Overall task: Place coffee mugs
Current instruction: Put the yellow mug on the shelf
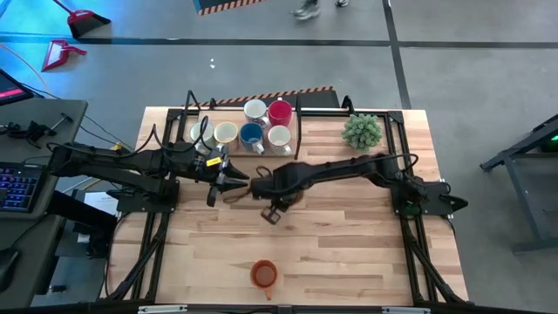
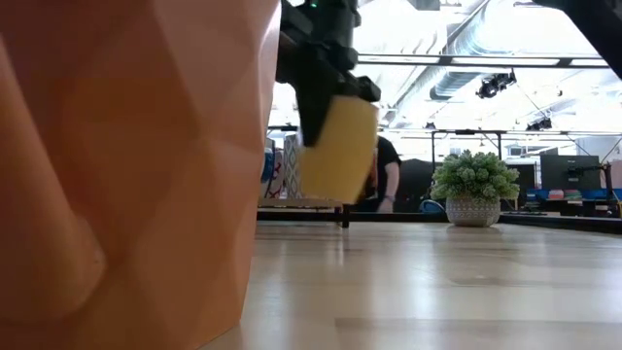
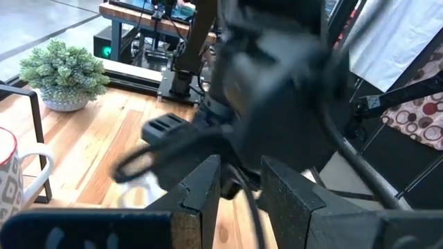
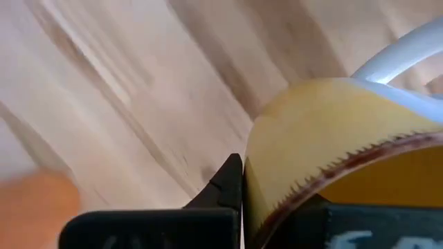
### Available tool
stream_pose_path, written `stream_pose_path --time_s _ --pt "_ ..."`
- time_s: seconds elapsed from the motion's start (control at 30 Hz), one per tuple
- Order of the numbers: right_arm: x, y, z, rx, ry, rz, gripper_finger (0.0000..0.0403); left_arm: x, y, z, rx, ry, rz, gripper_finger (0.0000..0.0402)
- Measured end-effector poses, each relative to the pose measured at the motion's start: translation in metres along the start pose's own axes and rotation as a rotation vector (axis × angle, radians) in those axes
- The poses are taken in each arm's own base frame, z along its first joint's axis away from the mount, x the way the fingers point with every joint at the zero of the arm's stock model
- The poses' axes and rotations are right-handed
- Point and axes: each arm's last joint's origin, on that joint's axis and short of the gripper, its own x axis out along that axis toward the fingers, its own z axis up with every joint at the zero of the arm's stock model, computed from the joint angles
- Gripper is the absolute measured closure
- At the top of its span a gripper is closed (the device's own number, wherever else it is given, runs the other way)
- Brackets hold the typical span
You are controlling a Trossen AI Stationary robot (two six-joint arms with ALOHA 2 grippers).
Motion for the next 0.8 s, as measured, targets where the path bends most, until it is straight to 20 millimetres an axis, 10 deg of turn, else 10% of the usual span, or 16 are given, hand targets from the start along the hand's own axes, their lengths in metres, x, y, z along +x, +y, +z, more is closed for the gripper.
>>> stream_pose_path --time_s 0.8 --pt "0.002 -0.011 0.009 0.177 -0.002 -0.004 0.0403 0.0 -0.001 0.003 -0.005 -0.029 -0.008 0.0308"
